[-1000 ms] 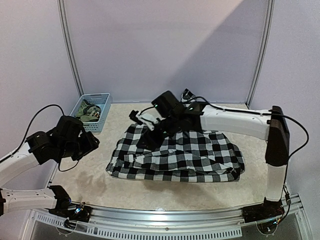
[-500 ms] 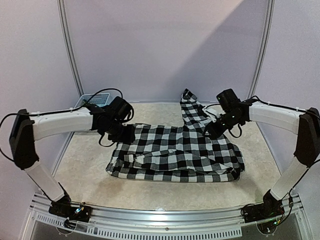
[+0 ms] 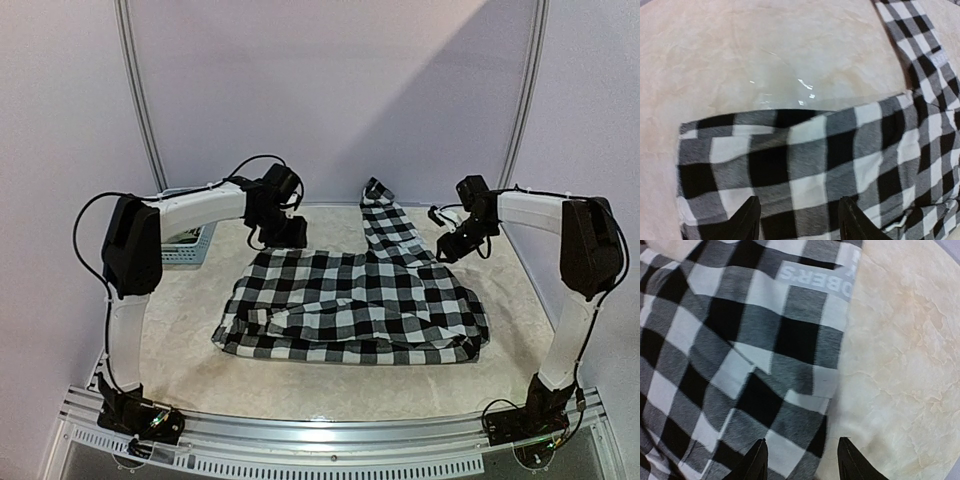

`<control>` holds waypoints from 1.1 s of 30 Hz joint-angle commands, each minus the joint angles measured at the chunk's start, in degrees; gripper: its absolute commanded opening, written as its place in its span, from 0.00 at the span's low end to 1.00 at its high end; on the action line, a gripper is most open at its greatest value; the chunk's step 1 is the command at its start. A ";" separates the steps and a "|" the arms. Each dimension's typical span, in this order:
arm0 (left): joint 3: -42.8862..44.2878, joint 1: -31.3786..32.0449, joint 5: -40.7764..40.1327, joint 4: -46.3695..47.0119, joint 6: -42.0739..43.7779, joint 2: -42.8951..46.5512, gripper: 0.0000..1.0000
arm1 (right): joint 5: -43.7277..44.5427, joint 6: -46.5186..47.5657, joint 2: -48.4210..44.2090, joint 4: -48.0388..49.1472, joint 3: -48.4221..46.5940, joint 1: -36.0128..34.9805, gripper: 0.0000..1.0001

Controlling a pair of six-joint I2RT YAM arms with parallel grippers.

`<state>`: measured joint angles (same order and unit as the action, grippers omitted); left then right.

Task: Fold and stack the mixed laundry pile
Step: Pick up the 1/3-folded shirt from the center of the board.

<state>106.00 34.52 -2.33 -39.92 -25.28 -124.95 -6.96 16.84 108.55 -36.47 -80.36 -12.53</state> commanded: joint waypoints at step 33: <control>15.35 -19.09 23.03 -5.49 7.32 -16.31 0.77 | -24.01 7.85 30.40 -26.33 -31.88 9.51 0.30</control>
<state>120.07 16.56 16.51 -42.92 -19.97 -139.74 -28.75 23.00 136.73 -57.34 -111.20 -3.29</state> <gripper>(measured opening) 0.772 0.313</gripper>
